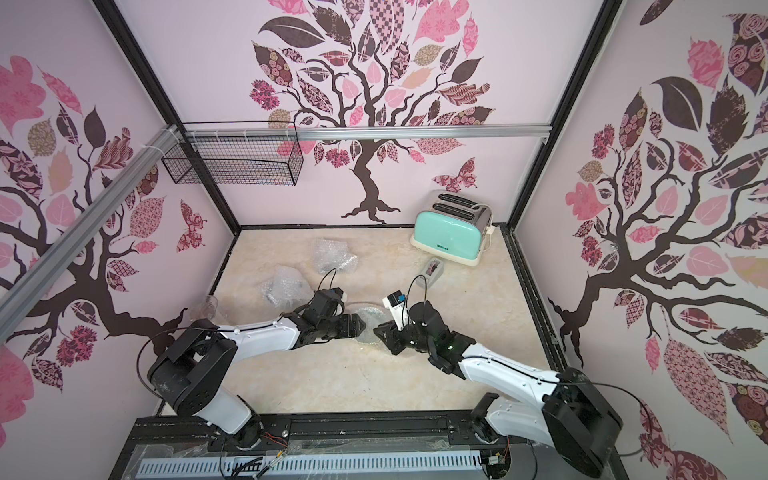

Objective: Wrap bowls in bubble wrap
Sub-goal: Wrap the bowl in bubble wrap.

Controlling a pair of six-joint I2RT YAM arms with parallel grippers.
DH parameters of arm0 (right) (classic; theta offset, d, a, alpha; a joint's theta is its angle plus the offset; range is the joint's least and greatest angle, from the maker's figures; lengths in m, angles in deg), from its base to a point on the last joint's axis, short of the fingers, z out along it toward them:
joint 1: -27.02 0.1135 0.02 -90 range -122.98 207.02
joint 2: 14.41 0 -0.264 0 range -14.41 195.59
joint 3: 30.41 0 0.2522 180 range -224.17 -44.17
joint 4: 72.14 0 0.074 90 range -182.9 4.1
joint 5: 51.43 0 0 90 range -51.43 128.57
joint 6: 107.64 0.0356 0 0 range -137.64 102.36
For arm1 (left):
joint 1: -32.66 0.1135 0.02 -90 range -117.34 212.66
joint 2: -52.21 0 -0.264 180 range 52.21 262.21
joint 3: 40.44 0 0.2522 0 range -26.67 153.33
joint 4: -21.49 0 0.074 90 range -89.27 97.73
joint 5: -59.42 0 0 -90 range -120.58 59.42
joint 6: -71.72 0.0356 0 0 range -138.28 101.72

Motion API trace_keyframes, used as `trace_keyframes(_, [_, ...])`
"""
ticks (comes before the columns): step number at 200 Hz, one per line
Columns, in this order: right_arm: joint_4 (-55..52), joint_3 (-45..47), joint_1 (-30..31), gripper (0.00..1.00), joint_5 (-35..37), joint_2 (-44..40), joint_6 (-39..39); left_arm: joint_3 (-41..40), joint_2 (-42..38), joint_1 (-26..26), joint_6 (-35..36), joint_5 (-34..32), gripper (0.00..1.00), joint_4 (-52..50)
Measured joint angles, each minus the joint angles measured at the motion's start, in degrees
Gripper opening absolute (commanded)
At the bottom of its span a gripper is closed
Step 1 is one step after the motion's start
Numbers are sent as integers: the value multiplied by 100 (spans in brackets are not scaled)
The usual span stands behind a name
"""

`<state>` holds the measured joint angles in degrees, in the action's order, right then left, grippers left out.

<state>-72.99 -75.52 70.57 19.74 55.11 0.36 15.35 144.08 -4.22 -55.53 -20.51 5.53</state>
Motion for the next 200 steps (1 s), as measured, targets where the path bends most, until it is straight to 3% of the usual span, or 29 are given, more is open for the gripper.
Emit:
trace_keyframes(31, [-144, -651, 42, 20, -85, 970, -2, 0, 0, 4, 9, 15, 81, 0])
trace_keyframes(91, [-240, -1342, -122, 16, 826, 2006, 26, 0, 0, 4, 24, 28, 81, 0])
trace_keyframes(200, [-57, -1320, -212, 15, 1082, 2304, 151, 0, -240, 22, 20, 61, 93, -116])
